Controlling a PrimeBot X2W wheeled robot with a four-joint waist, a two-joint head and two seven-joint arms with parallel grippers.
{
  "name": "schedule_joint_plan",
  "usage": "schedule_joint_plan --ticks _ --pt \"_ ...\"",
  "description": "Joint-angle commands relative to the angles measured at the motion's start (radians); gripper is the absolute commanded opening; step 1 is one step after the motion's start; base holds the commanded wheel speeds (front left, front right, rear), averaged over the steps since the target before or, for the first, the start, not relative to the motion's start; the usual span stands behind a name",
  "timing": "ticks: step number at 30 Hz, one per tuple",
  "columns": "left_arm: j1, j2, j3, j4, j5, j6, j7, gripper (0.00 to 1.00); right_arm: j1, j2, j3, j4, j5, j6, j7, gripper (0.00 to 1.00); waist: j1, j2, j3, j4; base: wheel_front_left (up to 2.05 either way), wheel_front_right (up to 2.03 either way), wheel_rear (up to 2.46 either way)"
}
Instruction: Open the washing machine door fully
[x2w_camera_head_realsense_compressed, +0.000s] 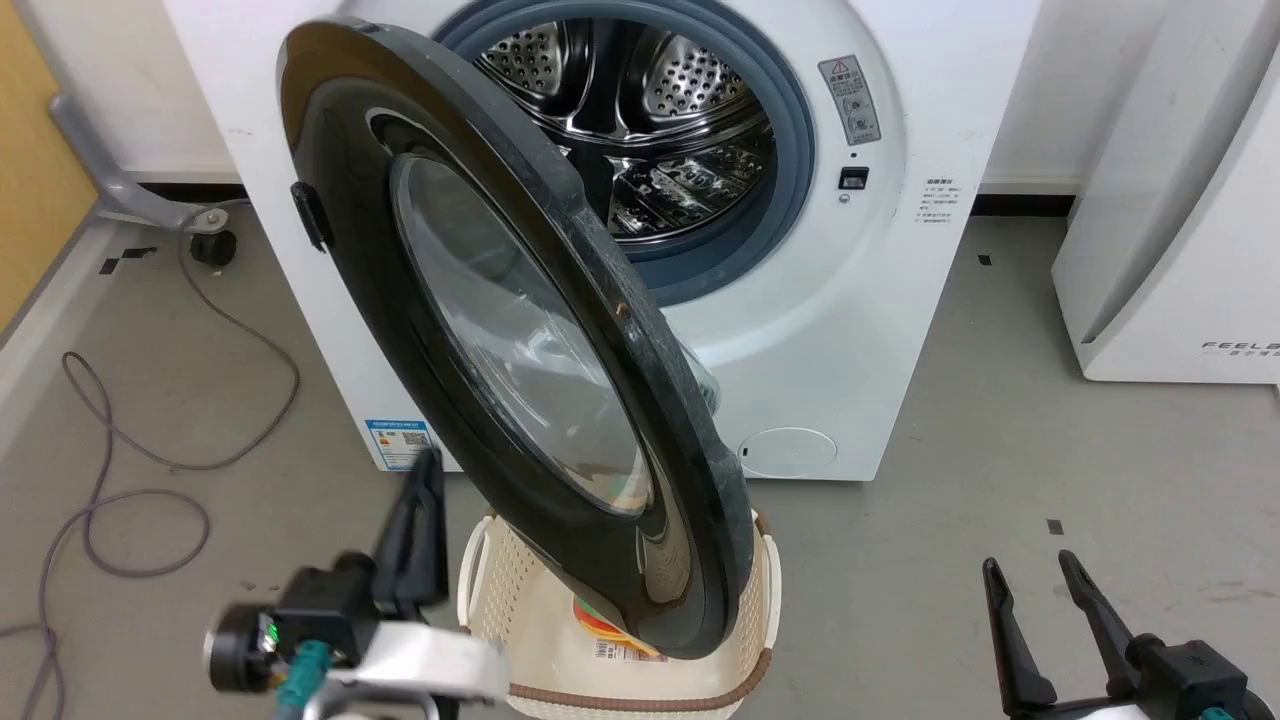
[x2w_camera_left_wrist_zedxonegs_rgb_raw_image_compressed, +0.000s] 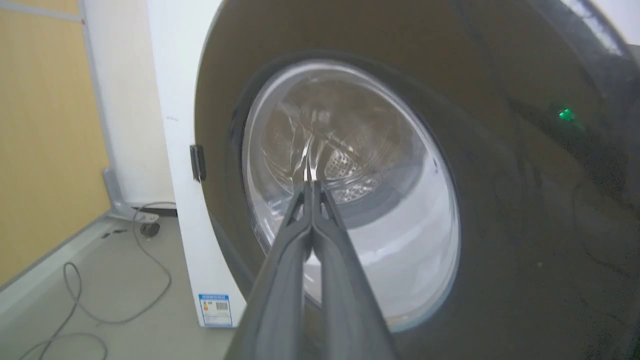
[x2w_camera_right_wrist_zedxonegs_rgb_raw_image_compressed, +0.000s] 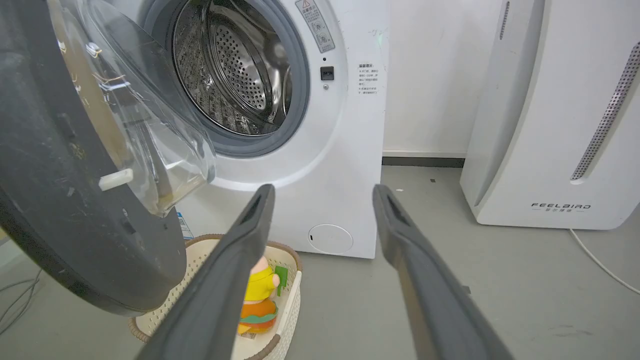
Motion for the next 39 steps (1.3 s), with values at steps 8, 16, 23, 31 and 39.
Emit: schedule_joint_plan --ticks 8,16,23,31,39 --pt "-0.084 0.002 -0.002 -0.267 0.054 0.03 -0.006 0.0 -0.006 0.004 -0.005 0.016 0.003 0.001 -0.005 1.0 0.0 -0.0001 -0.006 0.009 0.0 0.0 0.0" --pt "-0.173 0.002 -0.1 -0.481 0.065 0.032 -0.006 0.0 -0.015 0.004 -0.013 0.028 0.011 0.001 -0.005 1.0 0.0 -0.0001 -0.001 0.011 0.0 0.0 0.0" --pt "-0.261 0.002 -0.299 -0.452 0.005 0.02 -0.006 0.0 -0.019 0.004 -0.017 0.041 0.012 0.001 -0.005 1.0 0.0 -0.0001 0.004 0.002 0.0 0.0 0.0" --pt "-0.317 0.002 -0.566 -0.33 -0.072 -0.003 0.003 0.0 -0.017 0.004 -0.021 0.057 0.014 0.001 -0.005 1.0 0.0 -0.0001 0.002 -0.004 0.0 0.0 0.0" --pt "-0.289 0.002 -0.769 -0.179 -0.166 -0.025 0.137 0.0 -0.013 0.004 -0.019 0.067 0.02 0.001 -0.005 1.0 0.0 -0.0001 -0.003 -0.011 0.0 0.0 0.0"
